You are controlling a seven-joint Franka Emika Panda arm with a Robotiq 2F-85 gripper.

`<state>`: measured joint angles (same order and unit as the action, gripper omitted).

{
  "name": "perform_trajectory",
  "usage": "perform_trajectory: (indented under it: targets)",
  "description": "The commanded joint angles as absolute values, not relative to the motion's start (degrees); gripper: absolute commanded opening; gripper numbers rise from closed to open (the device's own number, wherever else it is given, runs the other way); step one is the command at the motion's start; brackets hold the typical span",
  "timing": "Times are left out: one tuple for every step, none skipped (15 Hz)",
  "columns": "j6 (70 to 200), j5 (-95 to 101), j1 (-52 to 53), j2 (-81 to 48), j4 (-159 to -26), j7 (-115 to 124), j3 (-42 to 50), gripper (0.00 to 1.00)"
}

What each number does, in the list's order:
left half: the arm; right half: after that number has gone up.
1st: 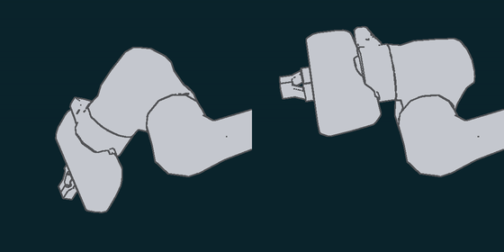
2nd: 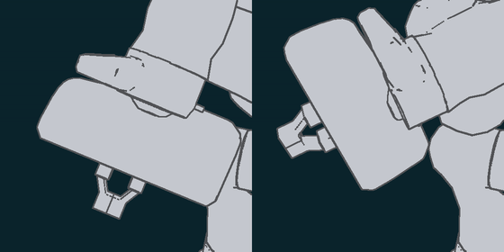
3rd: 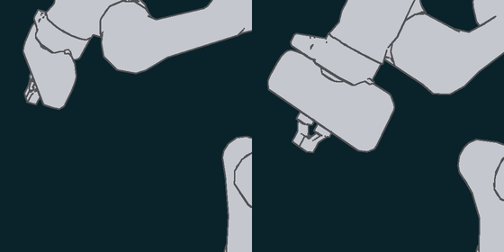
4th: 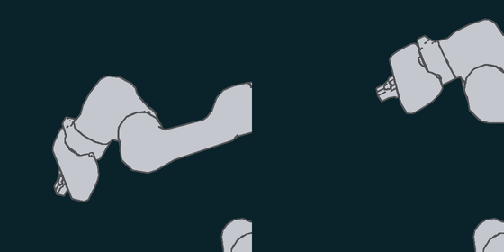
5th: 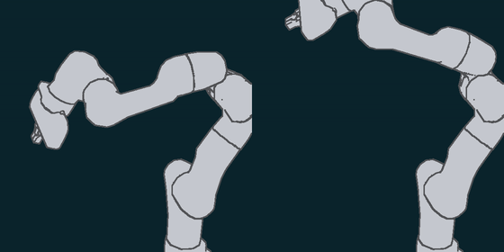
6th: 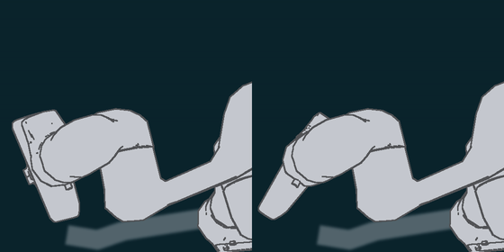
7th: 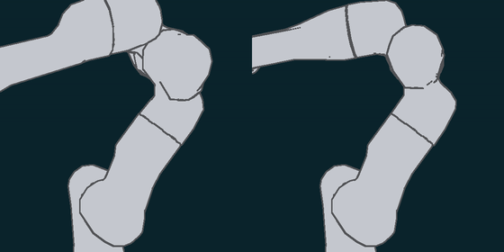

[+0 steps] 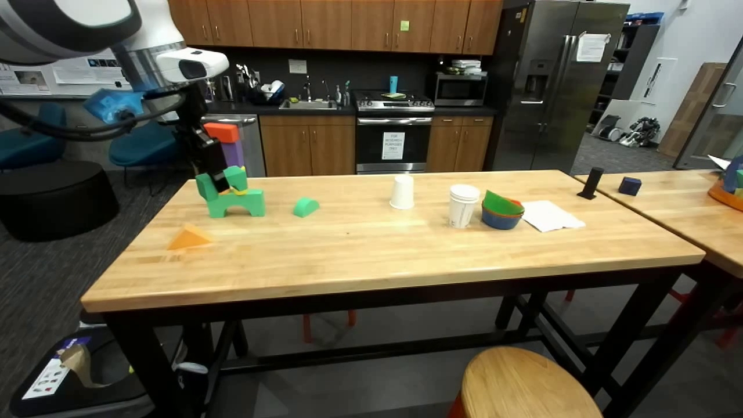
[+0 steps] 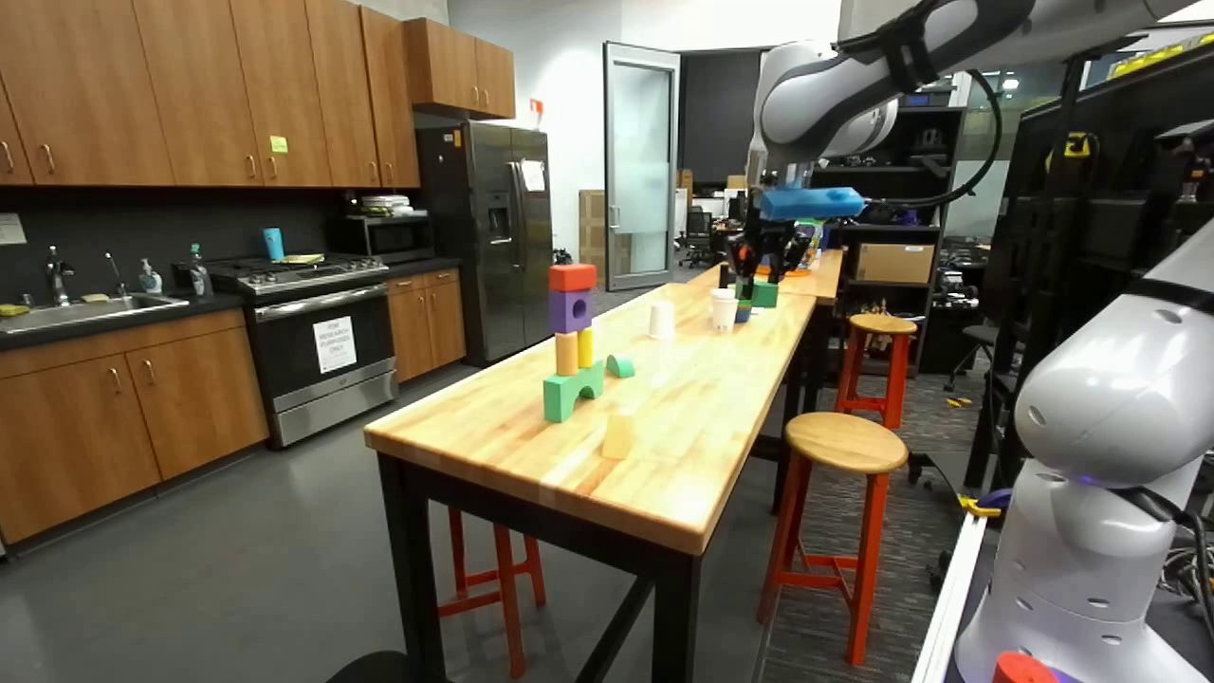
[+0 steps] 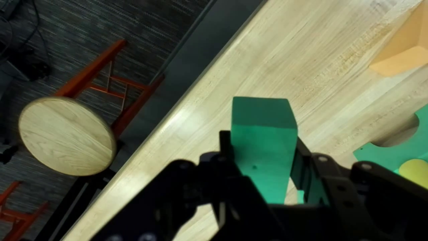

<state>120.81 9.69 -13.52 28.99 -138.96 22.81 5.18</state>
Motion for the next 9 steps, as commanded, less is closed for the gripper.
perform_trajectory:
  targets:
    - [123.8,9.3,-15.3,30.5,-140.5,27.4,3.5,0.16]
    - [124.7,8.9,-15.5,30.2,-140.3,29.0,3.1,0.16]
    - [125.0,8.4,-15.6,29.6,-139.7,30.9,2.6,0.16]
    - [125.1,7.9,-15.7,29.2,-139.4,32.5,2.3,0.16]
    - [126.3,8.2,-16.2,28.8,-139.4,34.9,1.5,0.16]
    - [127.0,8.5,-16.6,28.5,-139.1,37.3,0.9,0.16]
    - [128.0,8.8,-16.9,28.3,-139.0,40.0,0.3,0.16]
    - [129.6,9.7,-17.8,28.0,-139.1,43.7,-0.7,0.16]
    - [130.5,10.4,-18.3,27.6,-138.9,46.7,-1.4,0.16]
